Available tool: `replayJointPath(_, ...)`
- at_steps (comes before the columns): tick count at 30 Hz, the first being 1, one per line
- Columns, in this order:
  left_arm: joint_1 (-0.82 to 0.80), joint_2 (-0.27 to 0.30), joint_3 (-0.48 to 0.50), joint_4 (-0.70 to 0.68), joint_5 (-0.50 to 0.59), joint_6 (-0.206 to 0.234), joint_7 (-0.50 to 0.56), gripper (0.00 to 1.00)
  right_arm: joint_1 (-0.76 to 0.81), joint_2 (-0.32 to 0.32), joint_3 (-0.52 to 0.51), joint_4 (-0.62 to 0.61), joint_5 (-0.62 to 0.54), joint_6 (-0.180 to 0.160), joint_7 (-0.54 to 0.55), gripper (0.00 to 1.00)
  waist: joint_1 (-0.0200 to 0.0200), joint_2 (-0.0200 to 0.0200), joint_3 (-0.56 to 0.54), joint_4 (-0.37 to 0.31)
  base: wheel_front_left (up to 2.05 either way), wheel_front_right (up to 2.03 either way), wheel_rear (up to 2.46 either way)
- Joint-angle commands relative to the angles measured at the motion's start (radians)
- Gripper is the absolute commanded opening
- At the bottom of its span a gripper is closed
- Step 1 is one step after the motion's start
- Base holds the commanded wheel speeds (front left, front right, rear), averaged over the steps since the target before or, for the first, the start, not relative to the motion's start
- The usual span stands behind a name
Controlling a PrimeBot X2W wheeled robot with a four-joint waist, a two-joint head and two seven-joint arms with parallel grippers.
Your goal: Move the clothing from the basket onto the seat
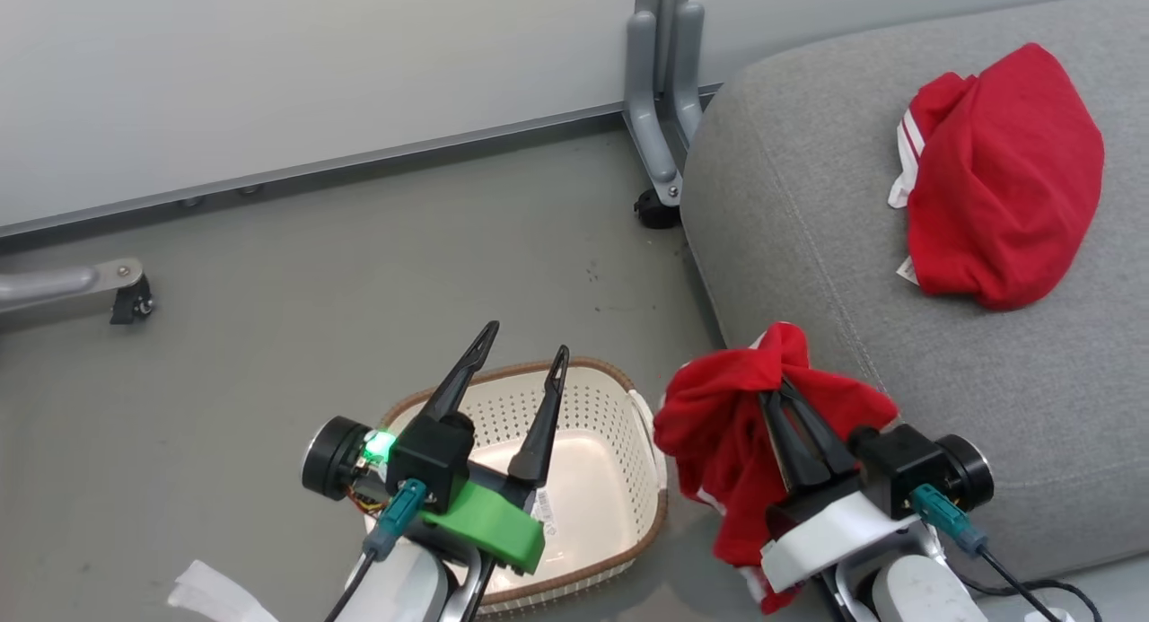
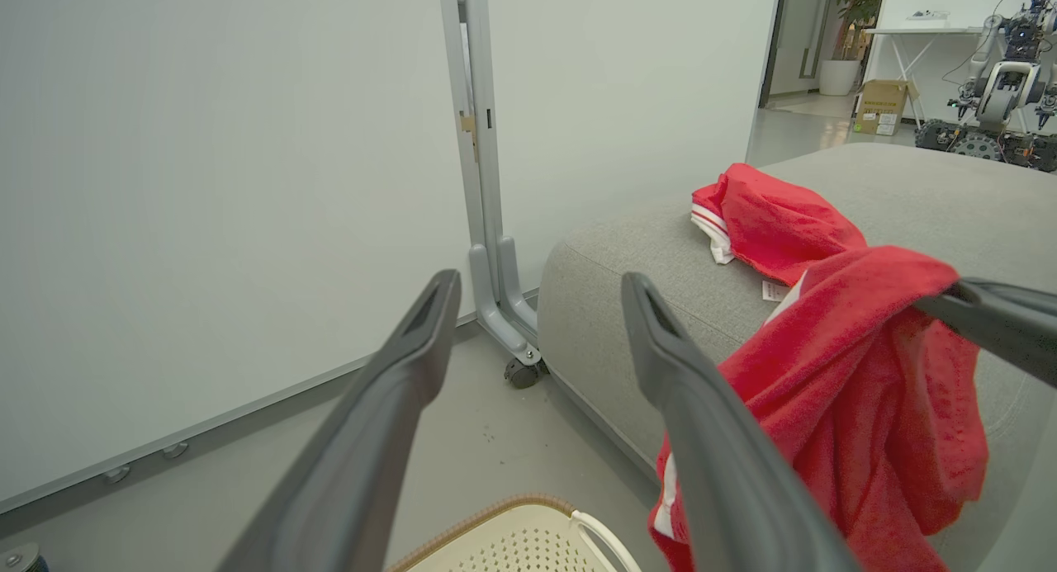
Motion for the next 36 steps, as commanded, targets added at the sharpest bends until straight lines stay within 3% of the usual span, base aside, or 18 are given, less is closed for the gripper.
replayJointPath(1, 0.018, 0.011, 0.008, -0.009, 0.016, -0.004, 0.000, 1.00, 0.013, -0.003, -0.009, -0.019, -0.003, -0.001, -0.003, 0.00, 0.0000, 0.0000, 0.017, -0.036, 0.00, 0.00, 0.00)
replayJointPath(13, 0.076, 0.015, 0.051, -0.050, 0.108, -0.036, 0.000, 1.00, 0.055, -0.002, -0.035, -0.140, 0.029, -0.001, -0.003, 0.00, 0.0000, 0.0000, 0.087, -0.212, 0.00, 0.00, 0.00)
replayJointPath(21, 0.045, 0.014, 0.067, -0.038, 0.127, -0.067, 0.000, 1.00, 0.062, -0.002, -0.054, -0.185, 0.044, -0.001, -0.003, 0.00, 0.0000, 0.0000, 0.154, -0.284, 0.00, 0.00, 0.00)
replayJointPath(29, -0.030, 0.009, 0.047, -0.049, 0.153, -0.105, 0.000, 1.00, -0.042, -0.002, -0.127, -0.243, 0.093, -0.001, -0.003, 0.00, 0.0000, 0.0000, 0.296, -0.264, 0.00, 0.00, 0.00)
replayJointPath(36, -0.136, 0.023, -0.015, -0.087, 0.147, -0.146, 0.000, 1.00, -0.334, -0.012, -0.295, -0.253, 0.130, -0.001, -0.003, 0.00, 0.0000, 0.0000, 0.475, -0.172, 0.00, 0.00, 0.00)
